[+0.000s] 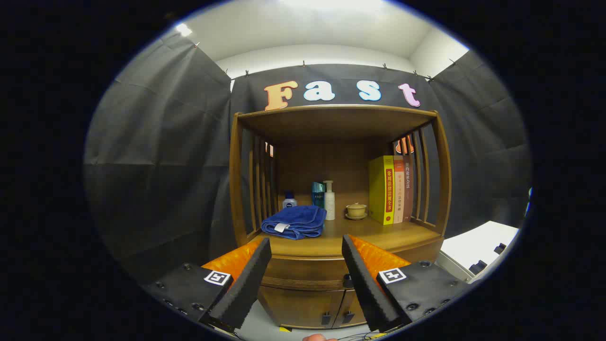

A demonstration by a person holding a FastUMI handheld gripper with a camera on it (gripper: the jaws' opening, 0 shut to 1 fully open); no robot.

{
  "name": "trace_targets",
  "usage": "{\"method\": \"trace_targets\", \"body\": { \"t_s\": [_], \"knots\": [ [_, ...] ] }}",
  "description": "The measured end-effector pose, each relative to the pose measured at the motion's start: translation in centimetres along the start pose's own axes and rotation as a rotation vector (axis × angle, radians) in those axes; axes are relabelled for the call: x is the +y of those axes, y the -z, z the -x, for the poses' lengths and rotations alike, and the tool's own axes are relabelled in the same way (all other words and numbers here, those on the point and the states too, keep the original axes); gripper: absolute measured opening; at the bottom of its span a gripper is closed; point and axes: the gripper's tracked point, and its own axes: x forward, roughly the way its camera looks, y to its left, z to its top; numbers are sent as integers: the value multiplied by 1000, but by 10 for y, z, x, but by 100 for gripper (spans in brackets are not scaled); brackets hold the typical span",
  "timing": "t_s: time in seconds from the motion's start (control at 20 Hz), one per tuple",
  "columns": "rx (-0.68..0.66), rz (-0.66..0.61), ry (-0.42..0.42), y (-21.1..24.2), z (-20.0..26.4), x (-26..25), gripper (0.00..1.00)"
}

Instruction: Pull open the drawer, take out the items inside it, and place them on the countertop above the cabinet.

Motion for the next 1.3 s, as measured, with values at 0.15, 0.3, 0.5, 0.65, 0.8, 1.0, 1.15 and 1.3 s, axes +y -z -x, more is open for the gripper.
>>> {"method": "trace_targets", "body": {
  "t_s": [0.15, 0.3, 0.5, 0.65, 0.8, 1.0, 1.15, 1.3],
  "knots": [
    [-29, -12, 57, -10, 8, -26, 98],
    [-53, -15, 96, -21, 16, -44, 99],
    [-67, 17, 107, -29, 20, -45, 100],
    [-79, 49, 115, -35, 22, -45, 99],
    [-71, 57, 136, -34, 24, -51, 99],
    [-66, 27, 141, -23, 21, -56, 99],
    [-60, 46, 138, -14, 15, -54, 99],
    [-45, 33, 123, -8, 14, -48, 99]
  ]
}}
